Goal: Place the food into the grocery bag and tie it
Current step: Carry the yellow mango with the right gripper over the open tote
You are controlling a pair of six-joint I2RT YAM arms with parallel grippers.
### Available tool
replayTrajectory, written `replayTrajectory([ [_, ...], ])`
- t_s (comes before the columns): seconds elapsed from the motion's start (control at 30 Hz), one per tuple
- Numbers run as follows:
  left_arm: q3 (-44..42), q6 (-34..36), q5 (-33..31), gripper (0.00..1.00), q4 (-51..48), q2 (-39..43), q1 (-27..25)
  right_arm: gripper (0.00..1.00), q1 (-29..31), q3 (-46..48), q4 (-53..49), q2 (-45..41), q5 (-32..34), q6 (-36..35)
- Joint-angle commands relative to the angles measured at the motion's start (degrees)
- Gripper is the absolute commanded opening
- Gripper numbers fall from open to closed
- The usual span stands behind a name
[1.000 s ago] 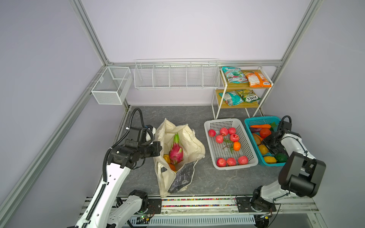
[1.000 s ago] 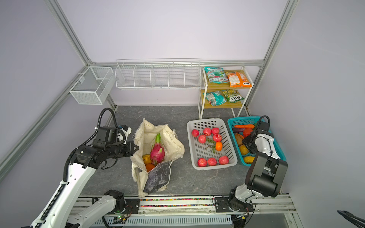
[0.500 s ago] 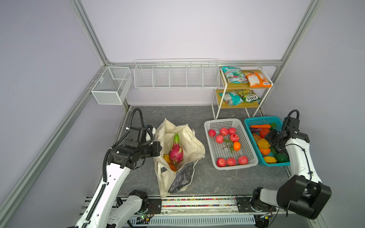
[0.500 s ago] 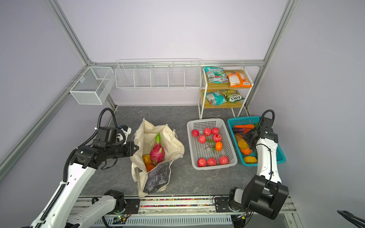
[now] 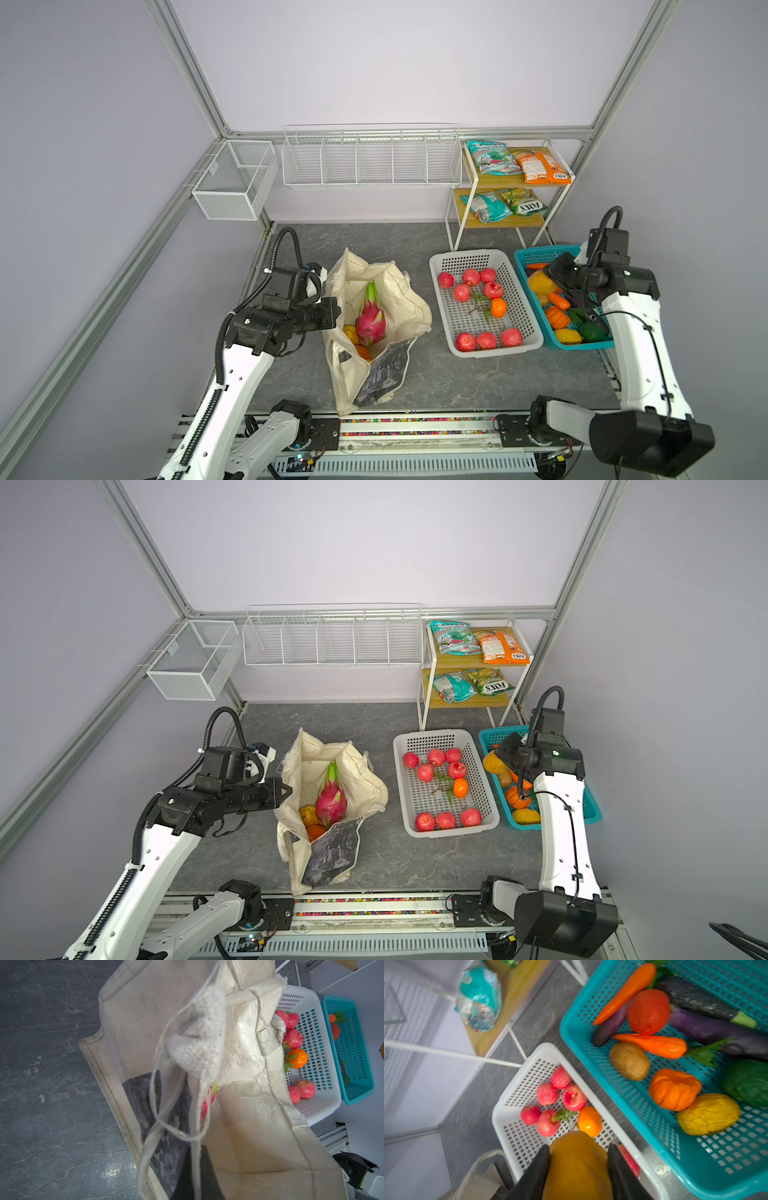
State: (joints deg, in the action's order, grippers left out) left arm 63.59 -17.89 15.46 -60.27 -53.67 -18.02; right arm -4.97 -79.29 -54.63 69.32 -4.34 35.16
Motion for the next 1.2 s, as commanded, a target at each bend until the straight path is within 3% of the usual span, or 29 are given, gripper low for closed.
replayTrajectory([
  [0.0,0.9,-0.3,0.2,0.0,0.8,0.2,-0.1,0.37,7.5,-4.1,-1.9,-0.6,0.4,1.9],
  [0.3,1.2,-0.4,-0.5,0.0,-0.1,0.5,-0.1,0.37,36.9,-13.2,2.9,5.3,7.4,4.5],
  [0.5,1.3,-0.7,-1.3,0.0,-1.0,1.2,-0.1,0.37,50.1,-16.8,8.1,13.5,7.4,5.4],
  [0.83,2.1,-0.1,-4.2,0.0,-4.5,3.3,-0.1,0.37,60.6,-24.8,14.5,31.4,0.8,6.8],
  [1.17,2.0,-0.3,-7.9,0.0,-7.0,4.9,0.7,0.37,65.4,-30.2,17.3,44.3,-3.2,8.8],
])
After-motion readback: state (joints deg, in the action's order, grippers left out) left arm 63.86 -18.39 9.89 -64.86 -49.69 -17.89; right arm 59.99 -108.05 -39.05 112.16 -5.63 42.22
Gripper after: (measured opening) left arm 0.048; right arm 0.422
